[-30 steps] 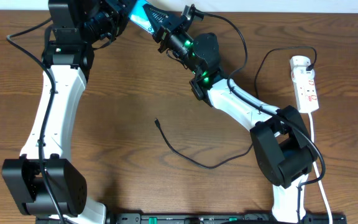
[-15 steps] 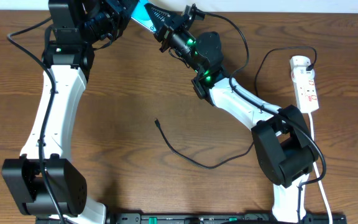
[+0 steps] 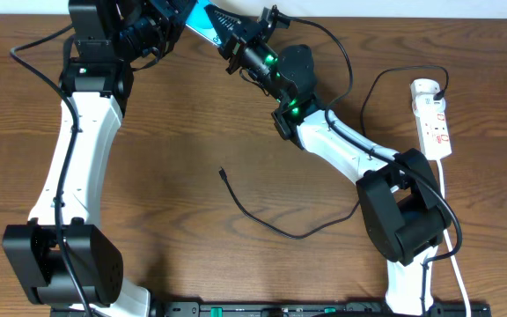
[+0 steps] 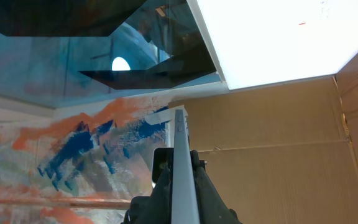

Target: Plug charger to phone and switch on socket

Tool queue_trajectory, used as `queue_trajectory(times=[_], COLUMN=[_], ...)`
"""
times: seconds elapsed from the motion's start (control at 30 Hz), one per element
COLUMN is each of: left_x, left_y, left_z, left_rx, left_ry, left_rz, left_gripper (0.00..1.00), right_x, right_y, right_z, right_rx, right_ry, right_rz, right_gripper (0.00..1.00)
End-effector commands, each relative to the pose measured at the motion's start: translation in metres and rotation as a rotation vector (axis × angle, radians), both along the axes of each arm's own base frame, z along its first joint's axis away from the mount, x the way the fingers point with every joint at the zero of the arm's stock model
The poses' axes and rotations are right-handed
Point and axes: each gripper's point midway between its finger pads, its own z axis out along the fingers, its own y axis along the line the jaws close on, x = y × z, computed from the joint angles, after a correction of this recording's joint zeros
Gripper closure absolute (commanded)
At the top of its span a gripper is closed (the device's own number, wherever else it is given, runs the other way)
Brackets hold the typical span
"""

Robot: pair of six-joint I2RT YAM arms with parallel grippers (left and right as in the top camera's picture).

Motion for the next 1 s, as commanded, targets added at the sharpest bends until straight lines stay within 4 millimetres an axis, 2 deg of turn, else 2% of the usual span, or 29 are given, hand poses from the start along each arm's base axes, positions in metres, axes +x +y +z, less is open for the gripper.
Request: queue_trajectory(times=[0.0,0.33,0.47,0.57,0.7,0.9,0.97], left_x=[-0.0007,0.0005,0.0011,0.0011,0.0011,0.0011,0.0014], left_y=[-0.0016,0.0,0.0017,0.0017,0.0018,0.0018,0.0027], left_z=[0.006,0.0056,0.0056,0.0056,0.0056,0.0056,0.0056], left_rx=[0.013,0.016,0.017,0.017,0.017,0.017,0.017], left_ry=[-0.034,-0.033,-0.033,-0.033,-0.033,-0.034,-0.034], left_rz=[-0.021,-0.009,-0.004,-0.004,-0.004,-0.004,-0.002], left_gripper=[0.92,0.92,0.93,0.92,0.92,0.93,0.92], right_x=[-0.005,-0.0075,-0.0098,-0.0103,-0.0104,-0.0103,-0.0103], right_y=[0.0019,0.004,0.0067,0.0081,0.0081,0.008,0.008], right_z=[0.0117,0.0112,0.009,0.0063,0.0064,0.0062,0.0062], right_rx=[-0.019,-0.025,-0.057,-0.065,-0.069,-0.076,-0.08], right_ry=[-0.053,-0.056,-0.081,-0.074,-0.079,-0.087,-0.092], right_rz=[0.022,0.04,0.05,0.058,0.056,0.053,0.051], right_gripper=[0.99,0.98,0.87,0.82,0.64,0.3,0.15])
